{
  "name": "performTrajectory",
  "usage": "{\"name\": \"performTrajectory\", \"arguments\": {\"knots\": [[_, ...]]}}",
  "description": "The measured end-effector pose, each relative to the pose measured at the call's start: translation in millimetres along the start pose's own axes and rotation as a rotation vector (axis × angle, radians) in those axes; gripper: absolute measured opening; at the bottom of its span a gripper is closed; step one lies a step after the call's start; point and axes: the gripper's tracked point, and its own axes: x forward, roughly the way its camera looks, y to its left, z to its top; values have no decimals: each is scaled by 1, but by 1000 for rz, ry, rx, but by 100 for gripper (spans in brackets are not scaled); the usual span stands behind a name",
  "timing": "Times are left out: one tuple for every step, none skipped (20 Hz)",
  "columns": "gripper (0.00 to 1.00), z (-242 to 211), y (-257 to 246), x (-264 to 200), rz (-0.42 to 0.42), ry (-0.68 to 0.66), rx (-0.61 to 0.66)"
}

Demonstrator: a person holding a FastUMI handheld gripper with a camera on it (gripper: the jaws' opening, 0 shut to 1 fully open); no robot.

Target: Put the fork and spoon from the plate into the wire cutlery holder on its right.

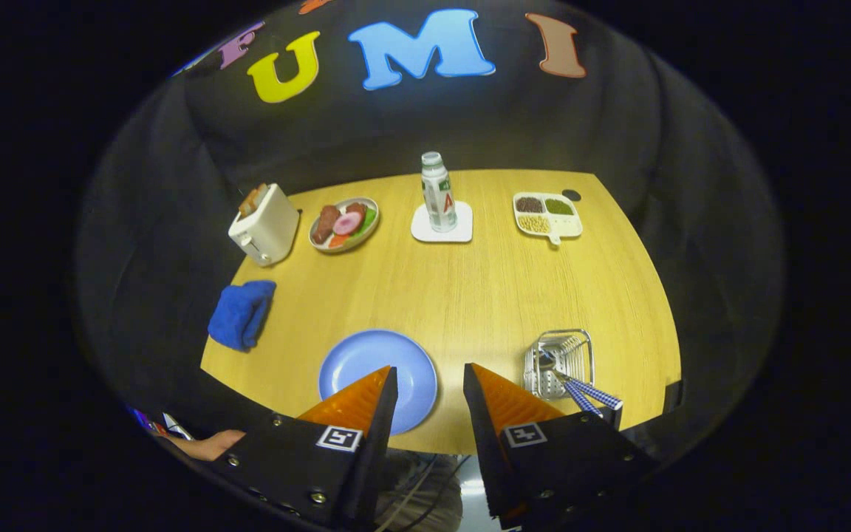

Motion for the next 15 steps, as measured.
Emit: {"name": "performTrajectory", "arguments": {"knots": [[55, 8, 2, -3, -17, -63, -28], [55, 18, 4, -10, -40, -142, -60], [55, 29, 14, -16, -47, -228, -87], [55, 39, 21, -25, -55, -301, -122], [55, 47, 27, -33, -72, -357, -142], [55, 47, 34, -36, -79, -388, -155], [55, 48, 46, -38, -69, -418, -155], [55, 51, 53, -43, -75, -463, -147], [58, 56, 57, -51, -93, -507, -152], [63, 62, 57, -50, -98, -554, -173], [68, 67, 60, -54, -104, -585, -196], [69, 71, 64, -60, -115, -621, -196], [78, 72, 64, -60, -127, -649, -188], [87, 71, 71, -61, -121, -668, -194], [94, 69, 78, -58, -114, -685, -230]]}}
